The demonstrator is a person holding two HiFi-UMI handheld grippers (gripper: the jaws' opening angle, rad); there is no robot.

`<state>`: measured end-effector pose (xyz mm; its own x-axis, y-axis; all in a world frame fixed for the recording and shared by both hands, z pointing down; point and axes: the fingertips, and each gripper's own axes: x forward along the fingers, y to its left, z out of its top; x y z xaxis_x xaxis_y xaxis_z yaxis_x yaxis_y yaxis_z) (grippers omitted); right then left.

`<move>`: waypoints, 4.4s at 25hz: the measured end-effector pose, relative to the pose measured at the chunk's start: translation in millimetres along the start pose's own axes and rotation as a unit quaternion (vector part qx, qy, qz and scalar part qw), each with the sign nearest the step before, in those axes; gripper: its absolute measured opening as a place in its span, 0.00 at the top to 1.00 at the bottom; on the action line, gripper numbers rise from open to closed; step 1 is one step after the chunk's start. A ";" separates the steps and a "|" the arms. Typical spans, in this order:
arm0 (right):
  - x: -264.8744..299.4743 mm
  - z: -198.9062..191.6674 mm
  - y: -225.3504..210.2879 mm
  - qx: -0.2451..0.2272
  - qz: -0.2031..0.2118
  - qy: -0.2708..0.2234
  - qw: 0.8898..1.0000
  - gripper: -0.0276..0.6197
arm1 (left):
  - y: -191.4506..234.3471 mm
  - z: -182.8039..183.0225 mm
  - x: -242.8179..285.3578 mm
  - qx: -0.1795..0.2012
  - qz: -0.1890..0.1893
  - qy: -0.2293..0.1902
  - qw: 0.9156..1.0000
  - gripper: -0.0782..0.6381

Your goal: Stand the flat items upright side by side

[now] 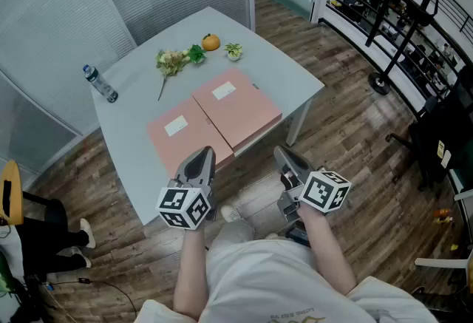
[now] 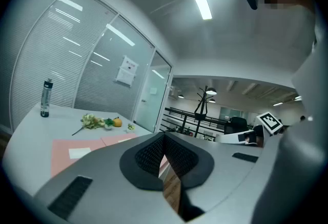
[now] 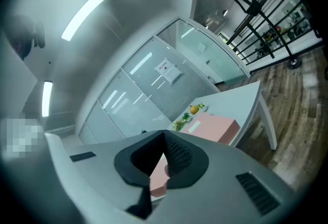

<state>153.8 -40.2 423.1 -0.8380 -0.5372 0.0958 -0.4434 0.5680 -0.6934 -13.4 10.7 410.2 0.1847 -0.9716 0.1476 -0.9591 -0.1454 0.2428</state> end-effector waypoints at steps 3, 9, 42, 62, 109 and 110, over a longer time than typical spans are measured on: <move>-3.1 -2.1 -2.8 -0.001 -0.008 -0.002 1.000 0.94 | -5.9 0.0 -4.7 -0.005 -0.011 -0.001 1.000 0.88; -2.5 -7.1 -4.1 -0.019 -0.022 0.007 1.000 0.94 | -2.9 -7.0 -13.2 -0.010 0.001 0.010 1.000 0.88; 33.3 -40.8 -81.3 0.074 -0.080 0.055 0.992 0.54 | 36.0 -86.2 31.9 0.039 -0.022 0.187 0.981 0.45; 112.1 -38.7 -167.6 0.129 -0.192 0.057 0.971 0.49 | 77.2 -134.6 184.7 0.123 -0.166 0.339 0.918 0.44; 153.4 -45.8 -287.4 0.317 -0.094 0.020 0.944 0.44 | 42.3 -187.4 238.6 0.193 -0.203 0.400 0.873 0.43; 152.4 -46.5 -286.6 0.316 -0.095 0.021 0.944 0.44 | 42.1 -187.4 238.1 0.190 -0.203 0.400 0.873 0.43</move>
<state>138.4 -255.8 669.7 -0.7800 -0.5592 0.2808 -0.3206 -0.0282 -0.9468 30.4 -191.8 635.2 0.4715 -0.4072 0.7822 -0.7534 -0.6470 0.1173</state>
